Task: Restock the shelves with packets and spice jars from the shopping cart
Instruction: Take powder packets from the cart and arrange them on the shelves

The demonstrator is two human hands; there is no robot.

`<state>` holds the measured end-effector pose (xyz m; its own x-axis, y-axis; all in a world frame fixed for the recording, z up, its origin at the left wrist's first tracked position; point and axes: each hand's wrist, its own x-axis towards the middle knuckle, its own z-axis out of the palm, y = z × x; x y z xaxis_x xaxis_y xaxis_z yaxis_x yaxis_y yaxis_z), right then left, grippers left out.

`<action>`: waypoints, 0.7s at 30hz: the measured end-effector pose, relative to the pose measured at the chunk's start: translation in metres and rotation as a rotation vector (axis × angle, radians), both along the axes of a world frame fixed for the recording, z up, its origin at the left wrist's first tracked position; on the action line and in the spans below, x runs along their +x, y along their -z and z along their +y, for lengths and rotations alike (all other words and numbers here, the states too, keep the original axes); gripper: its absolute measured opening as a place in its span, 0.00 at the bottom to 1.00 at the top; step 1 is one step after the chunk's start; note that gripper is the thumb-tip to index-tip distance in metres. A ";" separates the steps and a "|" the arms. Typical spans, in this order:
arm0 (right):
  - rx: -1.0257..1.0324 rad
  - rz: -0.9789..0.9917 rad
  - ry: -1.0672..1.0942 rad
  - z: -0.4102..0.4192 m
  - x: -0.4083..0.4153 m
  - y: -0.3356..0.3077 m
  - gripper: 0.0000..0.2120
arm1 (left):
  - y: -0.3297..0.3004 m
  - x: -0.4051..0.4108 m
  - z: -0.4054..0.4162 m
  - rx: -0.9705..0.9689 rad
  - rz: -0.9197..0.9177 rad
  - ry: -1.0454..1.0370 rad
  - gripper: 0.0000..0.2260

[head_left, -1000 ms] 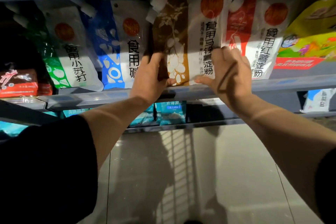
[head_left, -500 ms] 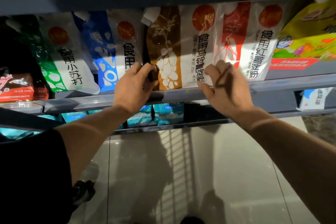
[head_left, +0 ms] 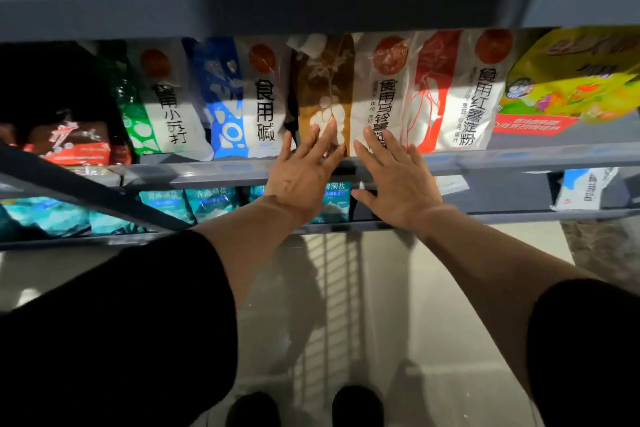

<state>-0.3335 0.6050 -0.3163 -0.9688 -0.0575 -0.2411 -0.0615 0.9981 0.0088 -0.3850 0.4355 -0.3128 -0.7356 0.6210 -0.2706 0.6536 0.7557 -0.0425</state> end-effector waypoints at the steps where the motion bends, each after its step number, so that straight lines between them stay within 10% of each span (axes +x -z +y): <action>1: -0.009 -0.029 0.019 -0.004 0.004 -0.010 0.35 | -0.010 0.009 0.000 0.022 -0.050 -0.039 0.37; 10: -0.340 -0.032 -0.005 -0.081 0.095 -0.183 0.37 | -0.170 0.139 -0.045 0.526 -0.222 -0.546 0.38; 21: -0.626 0.119 -0.552 -0.277 0.132 -0.417 0.34 | -0.412 0.276 -0.248 0.854 0.440 -1.046 0.31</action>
